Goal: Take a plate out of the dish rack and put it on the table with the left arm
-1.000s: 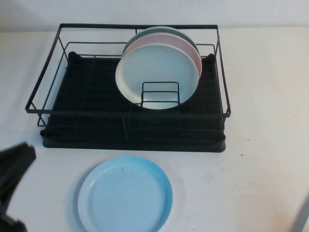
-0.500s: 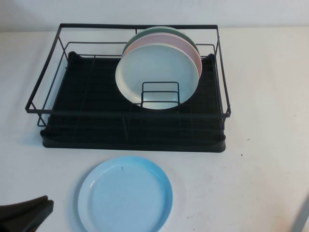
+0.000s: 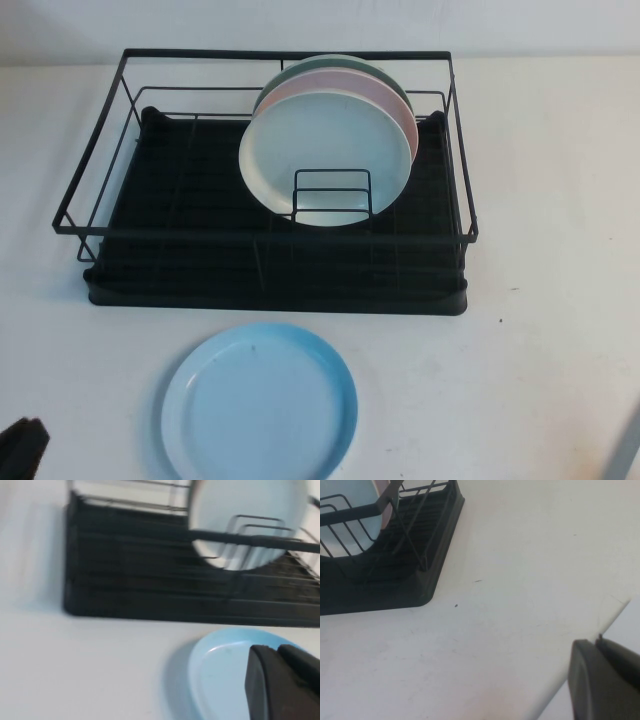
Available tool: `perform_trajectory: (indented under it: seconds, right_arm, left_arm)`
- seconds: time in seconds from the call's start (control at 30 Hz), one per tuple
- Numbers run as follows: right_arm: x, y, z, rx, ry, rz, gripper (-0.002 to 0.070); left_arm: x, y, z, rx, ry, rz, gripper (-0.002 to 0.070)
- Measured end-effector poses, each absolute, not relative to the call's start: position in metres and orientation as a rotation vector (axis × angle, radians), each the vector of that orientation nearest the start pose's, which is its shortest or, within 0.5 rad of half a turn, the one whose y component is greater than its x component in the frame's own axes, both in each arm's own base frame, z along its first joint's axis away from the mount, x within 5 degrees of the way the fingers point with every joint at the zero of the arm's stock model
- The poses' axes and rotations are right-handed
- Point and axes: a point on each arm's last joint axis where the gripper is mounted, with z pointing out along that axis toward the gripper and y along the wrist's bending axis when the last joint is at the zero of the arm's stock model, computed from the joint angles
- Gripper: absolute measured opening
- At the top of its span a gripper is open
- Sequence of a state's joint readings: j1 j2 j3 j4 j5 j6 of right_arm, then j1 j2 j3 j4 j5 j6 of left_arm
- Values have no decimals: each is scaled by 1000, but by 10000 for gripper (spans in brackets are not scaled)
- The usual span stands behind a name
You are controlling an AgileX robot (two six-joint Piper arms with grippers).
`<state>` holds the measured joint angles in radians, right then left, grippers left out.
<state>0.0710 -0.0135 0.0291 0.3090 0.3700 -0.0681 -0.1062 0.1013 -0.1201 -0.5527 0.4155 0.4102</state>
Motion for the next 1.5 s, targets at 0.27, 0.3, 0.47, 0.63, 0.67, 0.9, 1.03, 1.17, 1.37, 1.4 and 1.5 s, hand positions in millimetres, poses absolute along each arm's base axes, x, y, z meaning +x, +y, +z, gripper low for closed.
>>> perform_trajectory:
  seconds: [0.27, 0.3, 0.47, 0.63, 0.67, 0.9, 1.03, 1.17, 1.37, 1.4, 1.5]
  right_arm:
    - [52, 14, 172, 64, 1861, 307, -20]
    - [52, 14, 172, 64, 1861, 307, -20]
    - [52, 14, 172, 65, 1861, 309, -20]
    - [52, 14, 172, 65, 1861, 309, -20]
    - [52, 14, 172, 65, 1861, 309, -20]
    - [52, 14, 172, 66, 1861, 311, -20]
    - [52, 14, 172, 66, 1861, 311, -20]
    - [52, 14, 172, 66, 1861, 311, -20]
    - [52, 14, 172, 66, 1861, 311, -20]
    - [52, 14, 172, 66, 1861, 311, -20]
    - [52, 14, 172, 66, 1861, 311, -20]
  left_arm:
    - [51, -14, 179, 74, 1844, -230, -1]
    - [52, -13, 178, 74, 1837, -213, -1]
    - [54, -11, 182, 20, 1764, -247, -1]
    - [53, -16, 184, 213, 1728, -237, -1]
    - [53, -17, 183, 244, 1733, -237, -1]
    - [51, -17, 174, 340, 1813, -179, -1]
    - [51, -15, 175, 346, 1811, -108, -1]
    - [52, -11, 175, 309, 1818, -46, -1]
    - [53, -8, 174, 251, 1828, -10, -1]
    - [53, -8, 174, 247, 1829, -10, -1]
    - [53, -8, 174, 245, 1829, -11, -1]
